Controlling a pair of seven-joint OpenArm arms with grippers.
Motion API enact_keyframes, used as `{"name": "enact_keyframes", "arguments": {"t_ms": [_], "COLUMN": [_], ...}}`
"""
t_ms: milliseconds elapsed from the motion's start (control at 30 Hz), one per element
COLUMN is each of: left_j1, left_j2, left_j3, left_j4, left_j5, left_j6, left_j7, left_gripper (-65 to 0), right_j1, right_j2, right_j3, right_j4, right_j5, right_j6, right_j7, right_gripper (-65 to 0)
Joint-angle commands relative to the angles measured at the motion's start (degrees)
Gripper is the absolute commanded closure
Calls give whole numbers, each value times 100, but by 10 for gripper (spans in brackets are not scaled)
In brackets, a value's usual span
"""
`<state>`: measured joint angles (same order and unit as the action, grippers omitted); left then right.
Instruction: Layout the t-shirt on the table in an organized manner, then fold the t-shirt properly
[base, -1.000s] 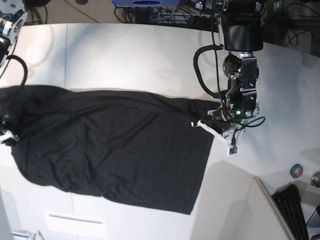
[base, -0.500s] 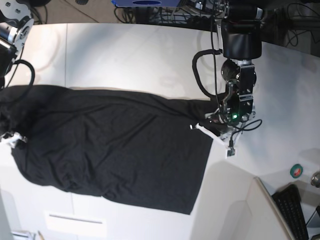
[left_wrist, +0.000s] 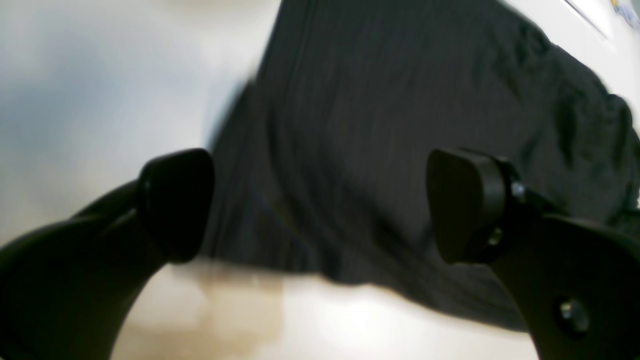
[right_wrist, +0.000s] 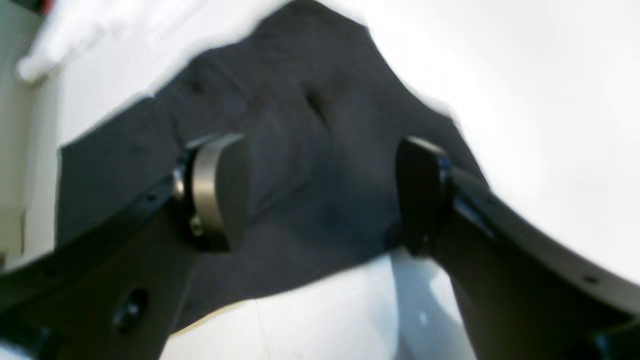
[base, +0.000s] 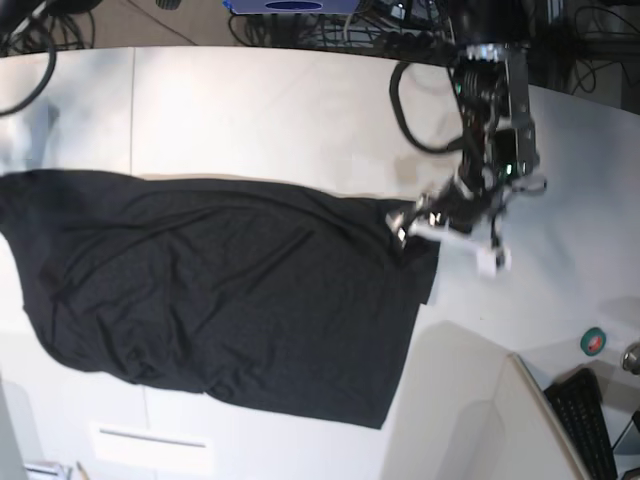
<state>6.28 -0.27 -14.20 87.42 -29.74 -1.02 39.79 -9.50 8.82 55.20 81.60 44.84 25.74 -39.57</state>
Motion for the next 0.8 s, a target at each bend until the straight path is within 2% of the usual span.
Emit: {"name": "enact_keyframes", "arguments": {"t_ms": [0,133,233,267,367,500,667,700,767], "left_j1": [0,202,194,158,-9,-246,-281,-281,-299], "left_j2": [-21,-21,5,5,5,14,14,14,14], "left_j3": [-123,-220,-220,-229,-238,-255,-202,-202,-238], "left_j4": [98,-236,-570,-649,-896,-1186,-1265,-1326,-1493], "left_j5": [-319,-582,-591,-600,-600,-600,-609,-609,-609], "left_j6": [-70,-70,-70,-70,-79,-79,-79,-79,-79], "left_j7": [-159,-168,-168,-177,-177,-177,-687,-687,-687], "left_gripper": [-647,-645,-645,-645,-645,-645,-643,-635,-573], "right_j1": [49,-48,-57,-31,57,216,444,506,646], "right_j2": [-69,-394,-394,-376,-289,-245,-25,54,177], "right_j3": [181,612,629,629,612,594,586,586,586], "right_j4": [117,-94,-455,-604,-1009,-1545,-2195,-2362,-2714], "right_j5": [109,101,101,101,101,101,101,101,101], "right_j6": [42,-46,-635,-670,-670,-670,-670,-670,-670], "right_j7": [-3,-91,-82,-82,-30,357,586,630,735], "right_gripper": [-410,-410,-411,-413,-414,-417,-419,-419,-419]}}
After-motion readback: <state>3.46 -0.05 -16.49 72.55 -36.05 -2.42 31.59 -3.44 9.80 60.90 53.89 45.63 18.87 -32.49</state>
